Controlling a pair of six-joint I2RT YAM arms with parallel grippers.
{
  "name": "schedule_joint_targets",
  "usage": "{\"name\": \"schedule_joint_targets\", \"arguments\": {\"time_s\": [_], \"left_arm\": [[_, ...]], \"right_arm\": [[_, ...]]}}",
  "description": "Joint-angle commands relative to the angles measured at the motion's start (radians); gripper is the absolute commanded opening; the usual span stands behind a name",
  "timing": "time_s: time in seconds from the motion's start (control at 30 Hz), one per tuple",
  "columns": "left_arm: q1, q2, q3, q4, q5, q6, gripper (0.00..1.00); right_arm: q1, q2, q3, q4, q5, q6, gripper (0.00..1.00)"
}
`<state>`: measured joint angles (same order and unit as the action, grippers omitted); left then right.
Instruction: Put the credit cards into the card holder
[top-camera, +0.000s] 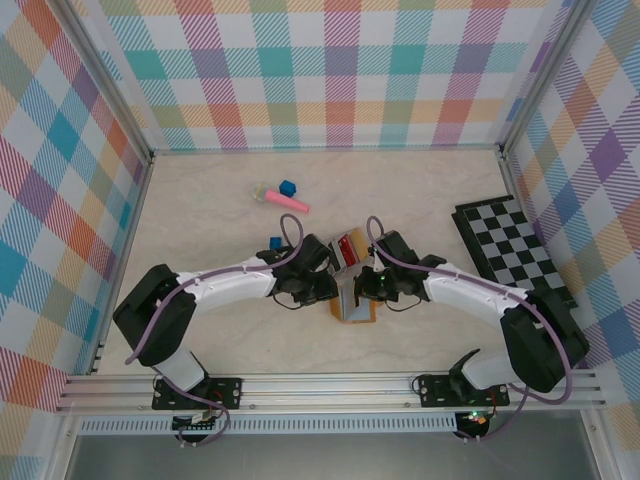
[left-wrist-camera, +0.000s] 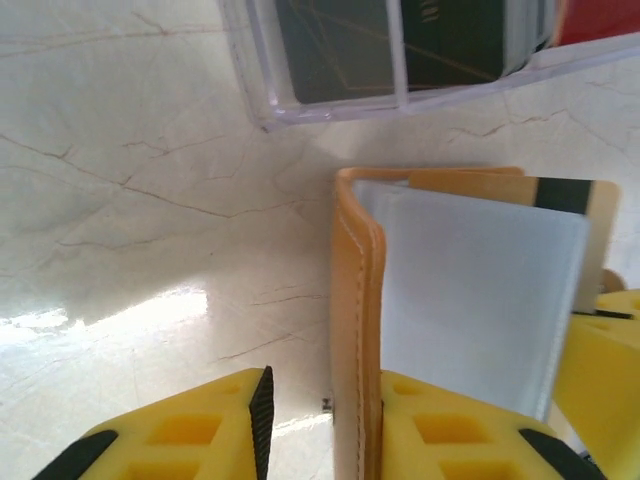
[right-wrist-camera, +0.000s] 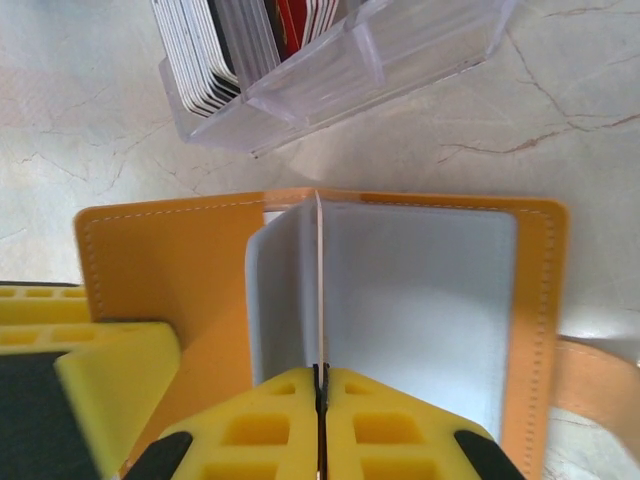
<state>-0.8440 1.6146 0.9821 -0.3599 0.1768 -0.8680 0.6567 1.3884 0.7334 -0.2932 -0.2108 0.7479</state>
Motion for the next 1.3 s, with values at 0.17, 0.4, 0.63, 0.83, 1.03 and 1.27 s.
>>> {"name": "schedule_joint_targets", "arguments": {"time_s": [0.17,0.4,0.63,0.83,1.03,1.27], "left_arm": [[-0.008,-0.036,-0.019,0.004,-0.007,0.035,0.12],[-0.008,-0.03,-0.034,0.033,-0.021,-0.003,0.0],[-0.007,-0.016,-0.028,0.016,-0.021,0.0,0.0],[-0.008,-0.015,-0.028,0.013,-0.015,-0.002,0.0],[-0.008,-0.012,-0.025,0.008,-0.014,0.0,0.0],[-0.008,-0.001,-0.025,0.011,-0.005,0.001,0.0]], "right_arm": [[0.007,0.009,0.009,-0.009,0.017,0.016,0.07],[0.008,-0.104,0.029,-0.192,0.23,0.013,0.07],[0.007,-0.185,0.017,-0.209,0.272,-0.037,0.08],[0.008,-0.131,0.001,-0.146,0.227,-0.031,0.08],[0.007,-0.081,-0.007,-0.13,0.225,-0.046,0.07],[0.009,-0.056,-0.038,-0.078,0.18,-0.045,0.07]]}}
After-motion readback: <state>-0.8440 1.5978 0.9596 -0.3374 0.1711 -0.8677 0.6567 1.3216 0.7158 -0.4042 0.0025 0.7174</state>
